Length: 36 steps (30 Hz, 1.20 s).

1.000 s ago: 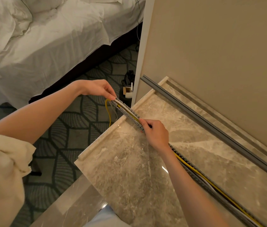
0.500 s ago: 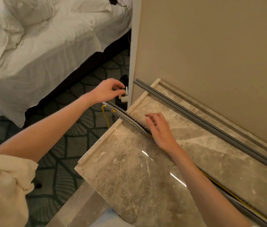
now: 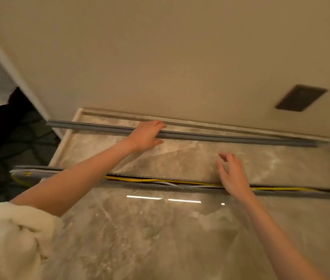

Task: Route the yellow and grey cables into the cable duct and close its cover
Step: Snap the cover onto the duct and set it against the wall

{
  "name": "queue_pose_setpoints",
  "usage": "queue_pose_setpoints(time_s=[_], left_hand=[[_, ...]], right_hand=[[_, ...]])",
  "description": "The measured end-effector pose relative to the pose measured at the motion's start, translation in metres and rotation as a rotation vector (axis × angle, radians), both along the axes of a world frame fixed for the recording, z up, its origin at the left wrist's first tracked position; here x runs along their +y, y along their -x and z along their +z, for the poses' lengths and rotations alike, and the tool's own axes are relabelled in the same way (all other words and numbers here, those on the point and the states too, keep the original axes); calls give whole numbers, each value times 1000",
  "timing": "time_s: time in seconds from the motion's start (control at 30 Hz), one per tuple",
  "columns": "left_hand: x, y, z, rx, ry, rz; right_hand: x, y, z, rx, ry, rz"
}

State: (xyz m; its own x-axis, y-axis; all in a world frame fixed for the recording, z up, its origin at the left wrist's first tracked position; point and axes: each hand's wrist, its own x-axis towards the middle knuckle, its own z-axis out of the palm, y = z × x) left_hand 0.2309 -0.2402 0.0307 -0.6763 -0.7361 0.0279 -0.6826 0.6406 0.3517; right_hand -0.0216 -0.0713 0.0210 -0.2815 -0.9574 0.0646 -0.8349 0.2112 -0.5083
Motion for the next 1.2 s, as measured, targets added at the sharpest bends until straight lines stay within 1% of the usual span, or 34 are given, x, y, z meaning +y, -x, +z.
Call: queue_pose_setpoints(time_s=[0.1, 0.23, 0.27, 0.33, 0.43, 0.57, 0.67, 0.73, 0.83, 0.9, 1.0, 1.07, 1.2], left_hand=[[-2, 54, -14, -124, 46, -51], [4, 97, -29, -138, -13, -15], [6, 103, -32, -137, -1, -15], [10, 111, -37, -113, 53, 12], [13, 115, -37, -94, 69, 51], [17, 110, -30, -112, 199, -34], [24, 106, -24, -116, 266, -56], [32, 102, -19, -131, 260, -32], [43, 94, -13, -173, 274, -26], [50, 86, -8, -186, 279, -32], [61, 77, -3, -197, 285, -15], [70, 71, 0, -201, 272, 1], [86, 56, 3, -240, 271, -9]], right_hand=[[19, 36, 6, -1, -15, -82], [41, 65, 10, -16, 4, -155], [48, 71, 11, -22, 8, -166], [60, 81, 12, -31, 3, -177], [76, 97, 14, -48, -11, -167], [87, 115, 15, -75, 6, -192], [89, 127, 11, -131, 31, -236], [89, 132, 10, -239, 52, -333], [84, 140, 9, -533, 128, -554], [80, 149, 12, -767, 196, -677], [75, 163, 16, -1091, 226, -715], [72, 169, 18, -1197, 243, -681], [67, 173, 20, -1250, 349, -698]])
